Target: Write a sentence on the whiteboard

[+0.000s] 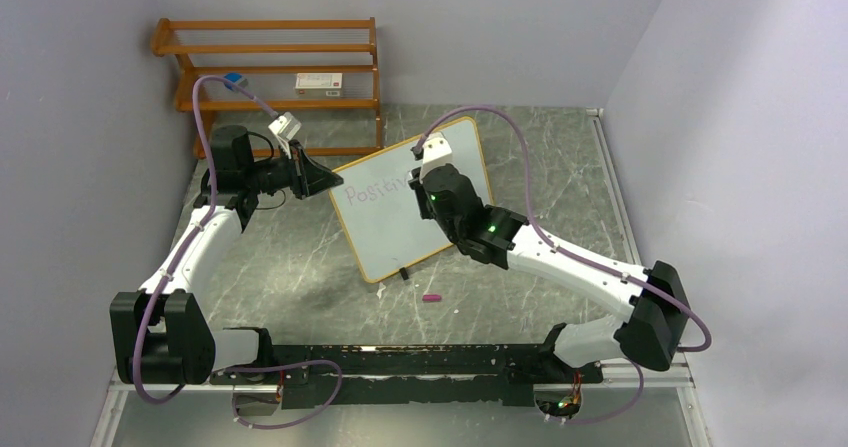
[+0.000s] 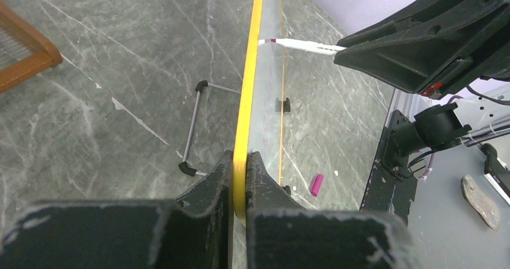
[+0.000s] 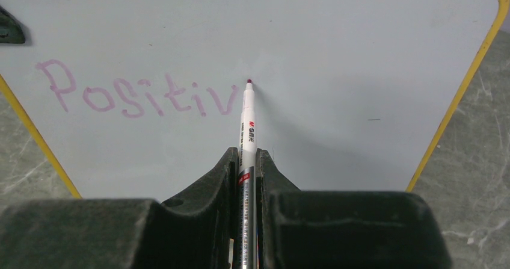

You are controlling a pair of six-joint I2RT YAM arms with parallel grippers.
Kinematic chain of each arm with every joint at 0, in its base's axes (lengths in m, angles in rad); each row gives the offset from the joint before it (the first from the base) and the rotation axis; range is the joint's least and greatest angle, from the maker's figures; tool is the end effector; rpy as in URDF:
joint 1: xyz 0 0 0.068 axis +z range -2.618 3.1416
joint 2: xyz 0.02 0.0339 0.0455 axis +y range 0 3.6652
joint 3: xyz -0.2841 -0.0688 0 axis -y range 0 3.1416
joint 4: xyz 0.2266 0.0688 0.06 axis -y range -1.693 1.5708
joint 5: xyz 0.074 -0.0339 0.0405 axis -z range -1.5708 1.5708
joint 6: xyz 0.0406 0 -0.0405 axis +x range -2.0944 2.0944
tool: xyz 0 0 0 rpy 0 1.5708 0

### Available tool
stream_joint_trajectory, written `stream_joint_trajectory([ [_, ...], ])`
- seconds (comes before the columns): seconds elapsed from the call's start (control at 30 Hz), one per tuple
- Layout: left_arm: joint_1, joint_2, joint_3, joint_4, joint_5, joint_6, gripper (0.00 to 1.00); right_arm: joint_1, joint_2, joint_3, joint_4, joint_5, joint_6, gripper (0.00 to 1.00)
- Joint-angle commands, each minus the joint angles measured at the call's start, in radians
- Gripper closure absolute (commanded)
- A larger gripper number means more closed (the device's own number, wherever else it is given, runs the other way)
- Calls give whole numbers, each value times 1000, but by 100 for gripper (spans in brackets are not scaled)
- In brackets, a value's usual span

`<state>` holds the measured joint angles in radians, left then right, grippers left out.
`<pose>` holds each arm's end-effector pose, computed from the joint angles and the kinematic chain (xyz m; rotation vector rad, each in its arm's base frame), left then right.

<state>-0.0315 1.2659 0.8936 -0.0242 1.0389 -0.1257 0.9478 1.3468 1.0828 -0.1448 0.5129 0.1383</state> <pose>0.2536 -0.0430 0.3214 0.5959 1.8194 -1.1136 0.1864 0.2252 0.3458 -0.4481 1.8779 0.2184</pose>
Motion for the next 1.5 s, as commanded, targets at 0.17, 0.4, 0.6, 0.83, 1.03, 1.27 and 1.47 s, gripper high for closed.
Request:
stream_joint_trajectory([
  [0.17, -13, 13, 13, -42, -44, 92, 95, -8, -43, -8, -44, -15, 37, 100],
  [0.4, -14, 13, 14, -39, -39, 90, 95, -7, -30, -11, -56, -11, 44, 100],
  [0.6, -13, 12, 13, -38, -37, 89, 95, -8, -16, -1, -30, -12, 37, 100],
  [0.83, -13, 13, 11, -34, -33, 86, 95, -7, 5, 8, -10, -9, 34, 100],
  [1.03, -13, 13, 11, -33, -34, 87, 95, -8, 14, 11, -22, -4, 33, 100],
  [1.27, -13, 13, 10, -33, -37, 87, 95, -8, 0, 11, -78, -3, 45, 100],
  [1.47, -14, 12, 8, -32, -33, 85, 95, -7, 6, 17, -119, -12, 52, 100],
])
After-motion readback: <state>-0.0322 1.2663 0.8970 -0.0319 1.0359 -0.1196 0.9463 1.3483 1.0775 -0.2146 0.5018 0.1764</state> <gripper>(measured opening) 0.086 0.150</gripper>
